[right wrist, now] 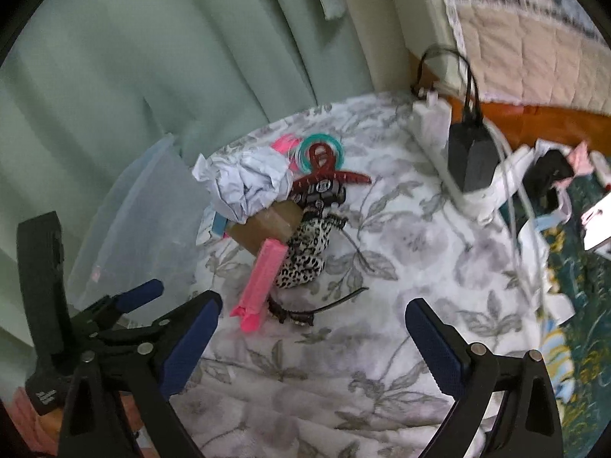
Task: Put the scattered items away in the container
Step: 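Close the left gripper on the pink hair roller while the right gripper grasps the leopard scrunchie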
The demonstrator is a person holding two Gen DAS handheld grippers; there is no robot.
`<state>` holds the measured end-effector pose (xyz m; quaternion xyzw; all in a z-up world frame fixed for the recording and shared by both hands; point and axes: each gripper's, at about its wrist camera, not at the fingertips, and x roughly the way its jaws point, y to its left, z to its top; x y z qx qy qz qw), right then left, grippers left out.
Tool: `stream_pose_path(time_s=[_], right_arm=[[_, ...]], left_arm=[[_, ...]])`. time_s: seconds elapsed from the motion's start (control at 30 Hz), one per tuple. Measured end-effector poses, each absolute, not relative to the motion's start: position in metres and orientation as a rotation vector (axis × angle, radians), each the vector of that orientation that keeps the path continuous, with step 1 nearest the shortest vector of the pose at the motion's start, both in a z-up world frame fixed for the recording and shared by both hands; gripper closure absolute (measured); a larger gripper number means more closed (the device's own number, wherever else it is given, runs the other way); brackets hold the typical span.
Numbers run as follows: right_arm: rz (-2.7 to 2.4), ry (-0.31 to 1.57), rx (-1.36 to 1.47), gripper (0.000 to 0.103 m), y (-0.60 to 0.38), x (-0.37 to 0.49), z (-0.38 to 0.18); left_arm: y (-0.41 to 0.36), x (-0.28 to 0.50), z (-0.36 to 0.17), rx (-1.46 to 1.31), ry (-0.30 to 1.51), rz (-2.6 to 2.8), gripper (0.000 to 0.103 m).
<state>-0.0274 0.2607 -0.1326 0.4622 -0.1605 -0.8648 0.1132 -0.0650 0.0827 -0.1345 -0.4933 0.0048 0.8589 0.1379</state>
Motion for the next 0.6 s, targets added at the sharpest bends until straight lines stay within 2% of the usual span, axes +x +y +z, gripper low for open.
stream_pose_path(time_s=[0.13,0.27,0.47,0.53,0.6], right_arm=[[-2.495,-0.529,1.380,0.003,0.263,-0.036,-0.142],[-2.510,-0.484,1.410,0.005,0.259,-0.048,-0.149],[-2.488,-0.492,1.463,0.023,0.258,-0.075,-0.164],[-2.457,-0.513,1.474,0.027,0.257,-0.084,-0.170],[-2.432,-0.531,1.488,0.028,0.254,-0.091,-0.176]], left_arm=[[0.086,-0.074,-0.149,-1.454,0.025,2.460,0.003],[0.089,-0.084,-0.162,-1.490,0.041,2.449,0.005],[0.092,-0.100,-0.181,-1.544,0.061,2.430,0.006],[0.090,-0.104,-0.185,-1.560,0.032,2.416,0.014],[0.089,-0.108,-0.189,-1.580,0.003,2.389,0.027]])
